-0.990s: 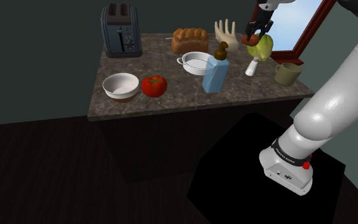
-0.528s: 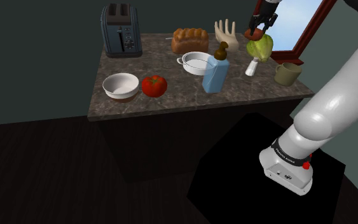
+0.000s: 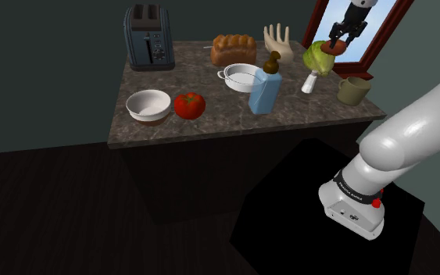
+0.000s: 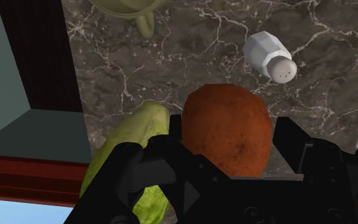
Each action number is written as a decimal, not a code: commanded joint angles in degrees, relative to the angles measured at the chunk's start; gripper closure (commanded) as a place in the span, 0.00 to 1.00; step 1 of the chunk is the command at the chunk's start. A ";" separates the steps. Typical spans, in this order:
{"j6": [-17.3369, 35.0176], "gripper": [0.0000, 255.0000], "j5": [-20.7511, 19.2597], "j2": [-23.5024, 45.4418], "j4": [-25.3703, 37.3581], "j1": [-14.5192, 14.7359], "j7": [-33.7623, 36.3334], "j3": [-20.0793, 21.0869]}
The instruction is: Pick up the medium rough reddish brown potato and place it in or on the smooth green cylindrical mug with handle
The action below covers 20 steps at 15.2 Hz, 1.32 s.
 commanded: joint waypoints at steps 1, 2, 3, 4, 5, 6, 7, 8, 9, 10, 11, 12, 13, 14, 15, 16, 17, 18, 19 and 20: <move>-0.41 1.00 -1.74 -3.50 -2.59 -1.04 -0.98 -0.61; -0.53 1.00 -2.44 -4.88 -3.64 -1.63 -1.66 -1.03; -0.68 1.00 -3.12 -6.23 -4.62 -2.24 -2.37 -1.45; -0.86 1.00 -3.80 -7.54 -5.54 -2.87 -3.11 -1.89; -1.06 1.00 -4.47 -8.82 -6.38 -3.50 -3.87 -2.36; -1.29 1.00 -5.12 -10.05 -7.16 -4.15 -4.67 -2.84; -1.55 1.00 -5.77 -11.24 -7.87 -4.80 -5.50 -3.34; -1.82 1.00 -6.41 -12.39 -8.52 -5.46 -6.36 -3.86; -2.12 1.00 -7.03 -13.50 -9.10 -6.13 -7.25 -4.39; -2.43 1.00 -7.64 -14.56 -9.61 -6.80 -8.17 -4.95; -2.89 1.00 -8.47 -15.96 -10.22 -7.75 -9.52 -5.75; -2.11 1.00 -8.53 -15.87 -10.90 -7.79 -9.51 -5.90; -1.33 1.00 -8.60 -15.76 -11.58 -7.82 -9.49 -6.07; -0.54 1.00 -8.66 -15.64 -12.25 -7.85 -9.48 -6.24; 0.25 1.00 -8.71 -15.50 -12.90 -7.87 -9.47 -6.41; 1.04 1.00 -8.76 -15.35 -13.54 -7.88 -9.47 -6.59; 1.84 1.00 -8.81 -15.18 -14.17 -7.90 -9.47 -6.77; 2.64 1.00 -8.85 -14.99 -14.80 -7.91 -9.48 -6.96; 3.44 1.00 -8.88 -14.79 -15.41 -7.91 -9.49 -7.16; 4.25 1.00 -8.91 -14.57 -16.01 -7.91 -9.51 -7.36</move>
